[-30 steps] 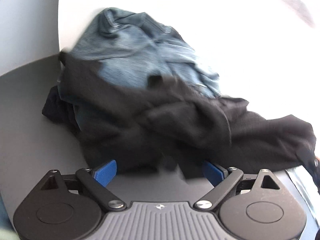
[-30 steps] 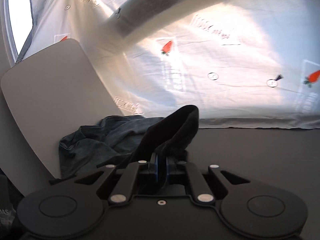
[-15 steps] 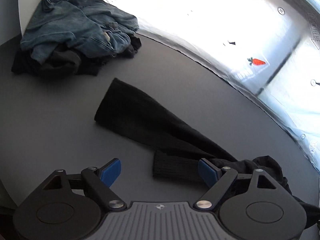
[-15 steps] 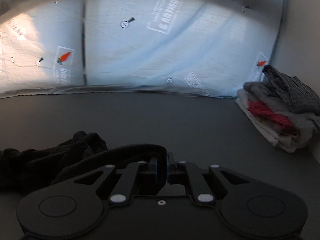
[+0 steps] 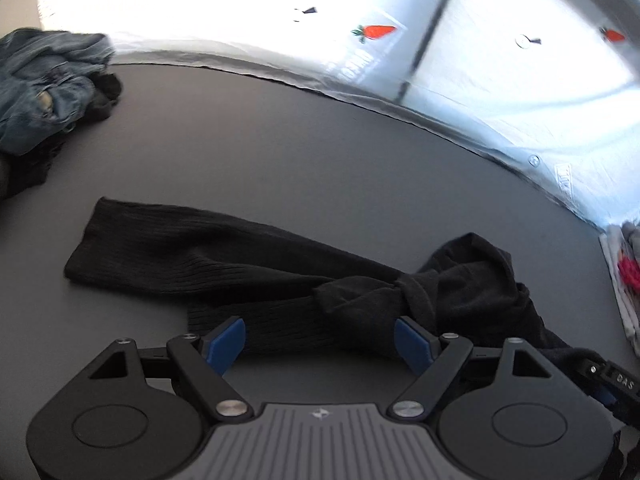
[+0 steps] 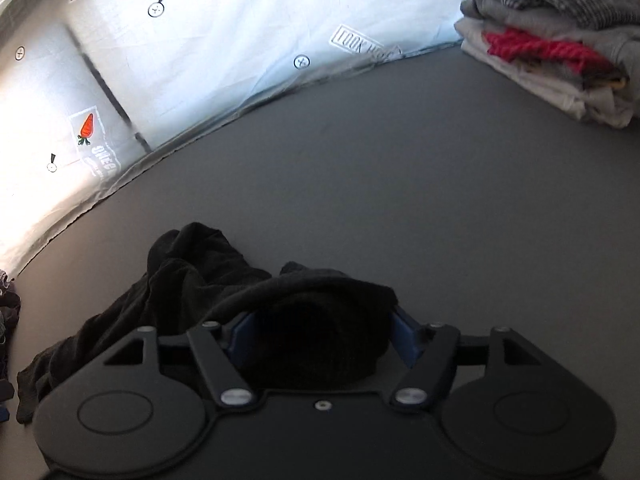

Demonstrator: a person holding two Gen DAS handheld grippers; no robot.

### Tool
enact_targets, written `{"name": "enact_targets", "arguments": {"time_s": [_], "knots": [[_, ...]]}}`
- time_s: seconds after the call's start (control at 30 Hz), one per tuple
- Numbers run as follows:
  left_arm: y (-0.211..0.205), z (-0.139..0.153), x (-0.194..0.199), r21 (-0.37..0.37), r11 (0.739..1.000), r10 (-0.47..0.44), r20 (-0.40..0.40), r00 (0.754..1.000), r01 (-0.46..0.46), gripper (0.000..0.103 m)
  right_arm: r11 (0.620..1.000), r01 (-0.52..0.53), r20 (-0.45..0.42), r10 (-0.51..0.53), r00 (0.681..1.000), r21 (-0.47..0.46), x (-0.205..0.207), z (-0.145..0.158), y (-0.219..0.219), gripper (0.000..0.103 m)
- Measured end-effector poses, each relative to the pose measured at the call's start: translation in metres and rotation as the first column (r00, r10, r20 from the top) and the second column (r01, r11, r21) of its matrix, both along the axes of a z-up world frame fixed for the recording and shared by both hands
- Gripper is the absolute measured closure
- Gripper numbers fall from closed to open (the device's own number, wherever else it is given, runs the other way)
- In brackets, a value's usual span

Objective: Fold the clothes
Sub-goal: 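Lift the black sweater with both grippers and drop it on the open table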

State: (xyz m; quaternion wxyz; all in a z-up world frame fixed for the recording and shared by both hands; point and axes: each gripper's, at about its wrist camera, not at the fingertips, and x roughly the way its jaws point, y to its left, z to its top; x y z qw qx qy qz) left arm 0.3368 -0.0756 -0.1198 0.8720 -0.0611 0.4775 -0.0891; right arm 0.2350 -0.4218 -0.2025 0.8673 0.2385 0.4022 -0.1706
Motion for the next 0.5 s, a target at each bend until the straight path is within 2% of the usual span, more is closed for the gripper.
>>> {"name": "enact_targets", "arguments": {"time_s": [0.07, 0.13, 0.2, 0.3, 0.33, 0.37, 0.4, 0.43, 0.5], "knots": [[-0.017, -0.01, 0.009, 0.019, 0.997, -0.073, -0.013, 0.997, 0.073, 0.02, 1.0, -0.009, -0.054, 0.009, 0.999, -0.008, 0.009, -0.01, 0.004, 0.029], [-0.033, -0.023, 0.018, 0.036, 0.989, -0.141, -0.031, 0.99, 0.142, 0.02, 1.0, -0.027, -0.065, 0.027, 0.997, -0.001, 0.012, -0.017, 0.006, 0.027], [-0.051, -0.036, 0.022, 0.073, 0.976, -0.205, -0.039, 0.978, 0.207, 0.02, 0.999, -0.034, -0.062, 0.035, 0.997, 0.011, 0.011, -0.023, 0.007, 0.03], [-0.069, -0.052, 0.027, 0.138, 0.959, -0.244, -0.042, 0.969, 0.247, 0.025, 0.998, -0.049, -0.04, 0.051, 0.998, 0.045, 0.007, -0.026, 0.003, 0.055], [-0.072, -0.055, 0.03, 0.167, 0.956, -0.236, -0.038, 0.971, 0.239, 0.043, 0.998, -0.054, -0.019, 0.054, 0.998, 0.024, 0.007, -0.021, 0.003, 0.069], [-0.073, -0.057, 0.033, 0.198, 0.955, -0.216, -0.04, 0.976, 0.219, 0.066, 0.998, -0.058, 0.002, 0.058, 0.998, 0.003, 0.007, -0.017, 0.003, 0.077], [-0.071, -0.057, 0.039, 0.211, 0.959, -0.184, -0.045, 0.982, 0.189, 0.077, 0.998, -0.062, 0.023, 0.062, 0.998, -0.019, 0.007, -0.012, 0.003, 0.083], [-0.066, -0.054, 0.046, 0.19, 0.97, -0.149, -0.046, 0.988, 0.155, 0.084, 0.994, -0.078, 0.072, 0.083, 0.994, -0.072, 0.008, -0.001, 0.005, 0.089], [-0.053, -0.041, 0.06, 0.115, 0.988, -0.097, -0.023, 0.995, 0.099, 0.087, 0.979, -0.106, 0.13, 0.129, 0.983, -0.172, 0.019, 0.023, 0.01, 0.092]]}}
